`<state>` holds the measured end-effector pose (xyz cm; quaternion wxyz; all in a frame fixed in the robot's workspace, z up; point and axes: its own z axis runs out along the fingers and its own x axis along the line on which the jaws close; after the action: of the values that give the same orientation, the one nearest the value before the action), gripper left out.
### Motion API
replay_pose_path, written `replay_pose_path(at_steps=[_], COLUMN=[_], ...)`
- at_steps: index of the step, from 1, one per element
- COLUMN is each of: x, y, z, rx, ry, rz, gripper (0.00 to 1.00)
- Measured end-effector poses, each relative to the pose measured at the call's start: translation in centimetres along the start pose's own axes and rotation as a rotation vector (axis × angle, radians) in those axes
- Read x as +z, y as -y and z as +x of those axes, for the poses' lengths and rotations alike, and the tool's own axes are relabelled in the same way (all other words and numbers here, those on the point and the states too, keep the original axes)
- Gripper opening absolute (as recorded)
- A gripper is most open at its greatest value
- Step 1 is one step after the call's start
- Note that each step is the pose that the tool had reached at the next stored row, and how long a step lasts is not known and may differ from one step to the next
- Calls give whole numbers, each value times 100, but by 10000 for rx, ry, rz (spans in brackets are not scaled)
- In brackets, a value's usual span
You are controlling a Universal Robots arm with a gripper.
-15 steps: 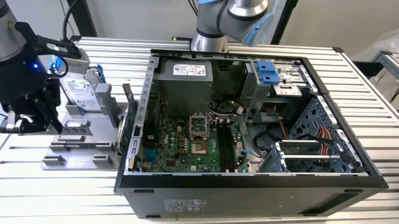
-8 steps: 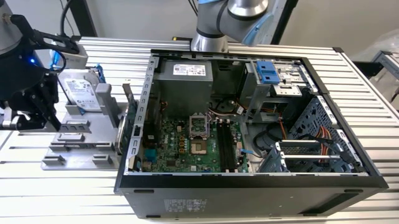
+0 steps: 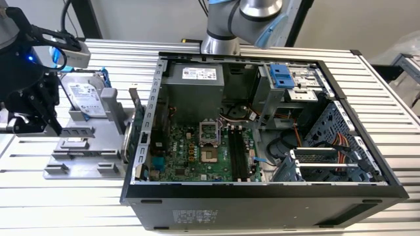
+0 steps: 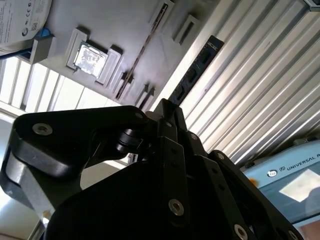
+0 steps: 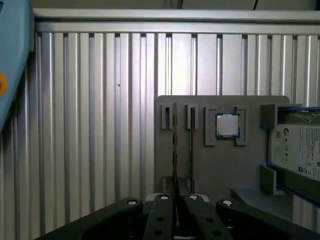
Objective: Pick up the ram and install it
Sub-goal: 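Pick up the ram and move it above insertion slot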
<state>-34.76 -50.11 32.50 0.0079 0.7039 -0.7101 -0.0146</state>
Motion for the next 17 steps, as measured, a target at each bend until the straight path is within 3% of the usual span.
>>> replay_pose_path(at_steps=[17], x=[-191], y=[-6], z=[-2], rx=[0], ry=[0], rz=[0], gripper=[0])
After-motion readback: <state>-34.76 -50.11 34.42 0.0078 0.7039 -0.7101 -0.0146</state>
